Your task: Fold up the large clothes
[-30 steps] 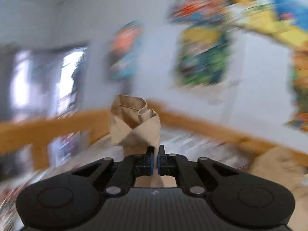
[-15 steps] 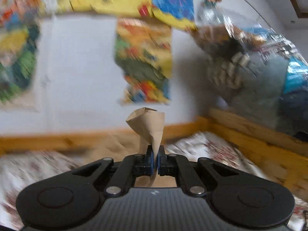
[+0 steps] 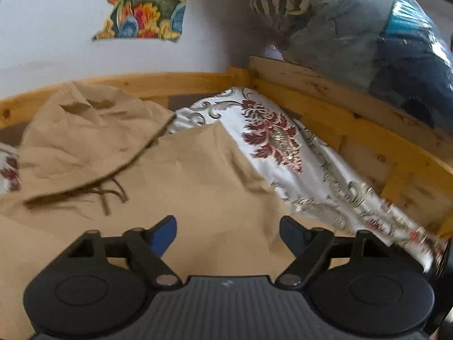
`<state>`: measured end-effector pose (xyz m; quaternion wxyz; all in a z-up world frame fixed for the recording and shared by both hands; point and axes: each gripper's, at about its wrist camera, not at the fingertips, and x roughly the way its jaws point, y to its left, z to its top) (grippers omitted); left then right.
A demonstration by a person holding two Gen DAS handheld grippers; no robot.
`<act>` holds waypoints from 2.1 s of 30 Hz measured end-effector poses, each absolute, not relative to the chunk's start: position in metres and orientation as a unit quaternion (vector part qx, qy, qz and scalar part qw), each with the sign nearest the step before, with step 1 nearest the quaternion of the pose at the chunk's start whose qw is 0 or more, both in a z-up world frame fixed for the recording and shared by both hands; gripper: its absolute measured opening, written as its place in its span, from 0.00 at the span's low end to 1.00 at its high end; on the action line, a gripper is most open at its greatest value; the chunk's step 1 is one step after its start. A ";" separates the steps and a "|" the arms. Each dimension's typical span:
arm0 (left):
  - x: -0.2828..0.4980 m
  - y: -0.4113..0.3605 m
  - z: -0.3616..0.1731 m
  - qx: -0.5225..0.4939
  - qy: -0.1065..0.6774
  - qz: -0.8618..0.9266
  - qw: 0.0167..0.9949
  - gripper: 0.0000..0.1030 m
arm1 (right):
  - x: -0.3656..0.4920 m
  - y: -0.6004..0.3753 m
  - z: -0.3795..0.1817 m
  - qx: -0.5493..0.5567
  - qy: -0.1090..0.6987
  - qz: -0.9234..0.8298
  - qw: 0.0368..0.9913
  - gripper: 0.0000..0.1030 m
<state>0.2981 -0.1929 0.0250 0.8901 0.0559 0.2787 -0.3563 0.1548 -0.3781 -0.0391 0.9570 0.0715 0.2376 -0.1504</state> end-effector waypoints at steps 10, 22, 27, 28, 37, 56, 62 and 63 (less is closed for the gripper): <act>0.331 -0.068 -0.004 0.112 0.310 -0.093 0.940 0.81 | 0.178 -0.360 -0.044 0.116 0.254 -0.054 0.959 0.80; 0.371 0.039 -0.052 -0.031 0.436 -0.011 0.899 0.34 | 0.198 -0.336 -0.064 0.117 0.331 -0.030 0.936 0.18; 0.362 0.039 -0.049 -0.036 0.412 -0.010 0.911 0.08 | 0.193 -0.318 -0.052 0.037 0.293 -0.032 0.955 0.02; 0.358 0.037 -0.047 -0.039 0.405 -0.009 0.913 0.07 | 0.192 -0.313 -0.046 0.007 0.276 -0.040 0.960 0.02; 0.346 0.015 -0.051 0.013 0.398 0.010 0.917 0.40 | 0.219 -0.307 -0.072 -0.098 0.324 -0.073 0.938 0.05; 0.376 -0.039 -0.014 0.013 0.301 -0.060 0.952 0.86 | 0.217 -0.324 -0.053 -0.050 0.277 -0.116 0.953 0.70; 0.458 -0.088 0.056 0.001 0.240 -0.092 0.967 0.88 | 0.219 -0.322 -0.044 -0.034 0.258 -0.110 0.959 0.77; 0.474 -0.096 0.064 -0.006 0.239 -0.093 0.966 0.88 | 0.219 -0.322 -0.042 -0.033 0.254 -0.107 0.961 0.80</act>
